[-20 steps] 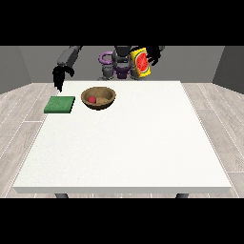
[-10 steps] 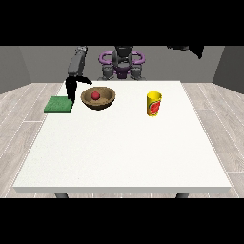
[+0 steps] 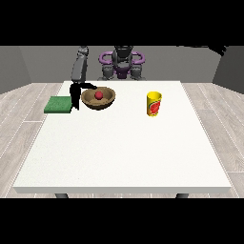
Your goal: Pick the cup and pour the ball into the bowl, then pick the bowl and place it on the pad
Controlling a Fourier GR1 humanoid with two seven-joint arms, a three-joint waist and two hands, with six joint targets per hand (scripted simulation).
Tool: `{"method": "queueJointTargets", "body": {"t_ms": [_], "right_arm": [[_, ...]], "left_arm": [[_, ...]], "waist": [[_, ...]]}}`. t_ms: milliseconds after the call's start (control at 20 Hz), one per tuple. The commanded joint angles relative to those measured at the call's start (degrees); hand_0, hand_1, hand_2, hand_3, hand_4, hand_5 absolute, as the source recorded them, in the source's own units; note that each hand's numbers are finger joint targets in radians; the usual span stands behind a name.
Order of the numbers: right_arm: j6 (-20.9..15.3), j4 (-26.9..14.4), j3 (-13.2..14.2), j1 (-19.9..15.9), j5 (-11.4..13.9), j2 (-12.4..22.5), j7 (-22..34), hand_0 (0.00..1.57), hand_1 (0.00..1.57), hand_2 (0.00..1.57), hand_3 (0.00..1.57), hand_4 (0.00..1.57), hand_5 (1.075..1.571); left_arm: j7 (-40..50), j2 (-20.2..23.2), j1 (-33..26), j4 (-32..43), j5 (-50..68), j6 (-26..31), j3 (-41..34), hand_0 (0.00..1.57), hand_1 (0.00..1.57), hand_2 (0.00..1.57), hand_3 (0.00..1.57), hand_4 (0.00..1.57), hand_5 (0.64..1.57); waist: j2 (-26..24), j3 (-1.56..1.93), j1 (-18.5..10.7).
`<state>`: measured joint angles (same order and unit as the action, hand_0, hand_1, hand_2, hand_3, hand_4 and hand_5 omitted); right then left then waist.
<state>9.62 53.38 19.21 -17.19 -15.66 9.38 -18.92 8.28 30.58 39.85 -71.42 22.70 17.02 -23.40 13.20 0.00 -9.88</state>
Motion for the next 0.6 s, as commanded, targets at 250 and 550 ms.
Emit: {"method": "queueJointTargets", "body": {"t_ms": [250,550], "right_arm": [[-0.8,-12.1,-0.5,-5.0,2.0,-0.6,-7.1,0.0,0.0,0.0,0.0,0.0,1.571],[-1.2,-14.7,1.9,-6.4,-1.7,-1.8,-3.8,0.58,0.58,0.0,0.0,0.4,1.531]], "left_arm": [[0.9,5.5,-2.9,0.7,4.5,3.7,-4.1,0.0,0.0,0.0,0.0,0.24,1.494],[1.1,7.2,-0.1,1.0,6.8,3.9,-5.8,0.0,0.0,0.0,0.0,0.21,1.506]], "waist": [[0.2,0.04,0.6],[3.8,0.07,-0.3]]}}
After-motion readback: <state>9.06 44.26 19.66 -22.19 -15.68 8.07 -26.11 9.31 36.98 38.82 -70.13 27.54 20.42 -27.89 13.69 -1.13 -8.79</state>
